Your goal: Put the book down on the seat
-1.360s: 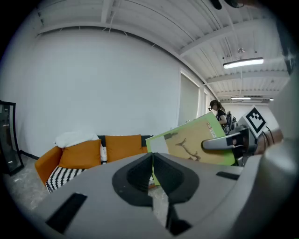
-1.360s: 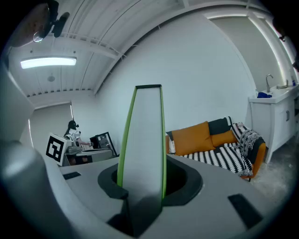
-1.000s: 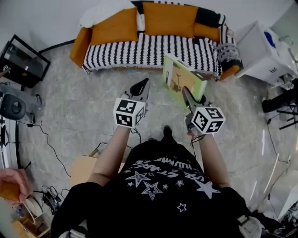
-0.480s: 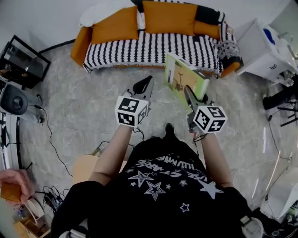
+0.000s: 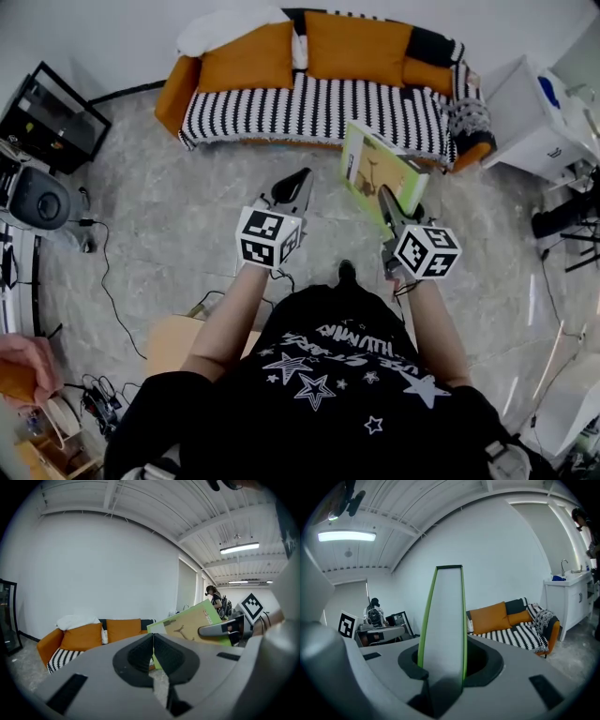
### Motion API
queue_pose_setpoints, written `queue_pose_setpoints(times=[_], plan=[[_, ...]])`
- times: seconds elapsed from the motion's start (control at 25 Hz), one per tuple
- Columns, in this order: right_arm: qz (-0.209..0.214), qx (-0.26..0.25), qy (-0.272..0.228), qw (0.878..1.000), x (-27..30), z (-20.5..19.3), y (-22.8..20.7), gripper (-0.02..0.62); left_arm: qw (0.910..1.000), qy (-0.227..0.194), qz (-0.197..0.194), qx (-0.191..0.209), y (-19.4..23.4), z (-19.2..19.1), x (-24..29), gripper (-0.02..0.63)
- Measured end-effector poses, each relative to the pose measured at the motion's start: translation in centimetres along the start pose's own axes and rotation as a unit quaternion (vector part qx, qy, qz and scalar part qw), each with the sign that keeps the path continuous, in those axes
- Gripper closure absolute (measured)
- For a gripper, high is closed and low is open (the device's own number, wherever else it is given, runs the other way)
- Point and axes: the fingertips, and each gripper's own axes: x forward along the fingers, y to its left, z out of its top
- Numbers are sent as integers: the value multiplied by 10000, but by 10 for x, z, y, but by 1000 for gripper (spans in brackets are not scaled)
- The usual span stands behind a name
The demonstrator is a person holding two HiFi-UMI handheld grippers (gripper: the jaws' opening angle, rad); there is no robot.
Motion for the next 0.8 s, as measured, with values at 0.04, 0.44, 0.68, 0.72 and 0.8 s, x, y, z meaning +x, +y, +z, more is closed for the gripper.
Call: queue_pose_setpoints(times=[0.04,0.44,0.68,0.72,0.8], plan=[[-10,4,13,10000,1,-2,2,451,10000,5,1,-5,3,-1,-3,595],[-57,214,180,9996,17,-17,4,451,9998,157,106,-70,24,-16,-13,595],[20,289,183,9994,47,-10,-7,451,9993,205,307,-109,47,-17,-1,595],[57,292,184,9994,53,-8,-9,451,9992,206,337,-96,50,-15,3,595],[114,307,192,9993,66,-3,-17,451,9989,211,409,-73,57,-12,12,595]])
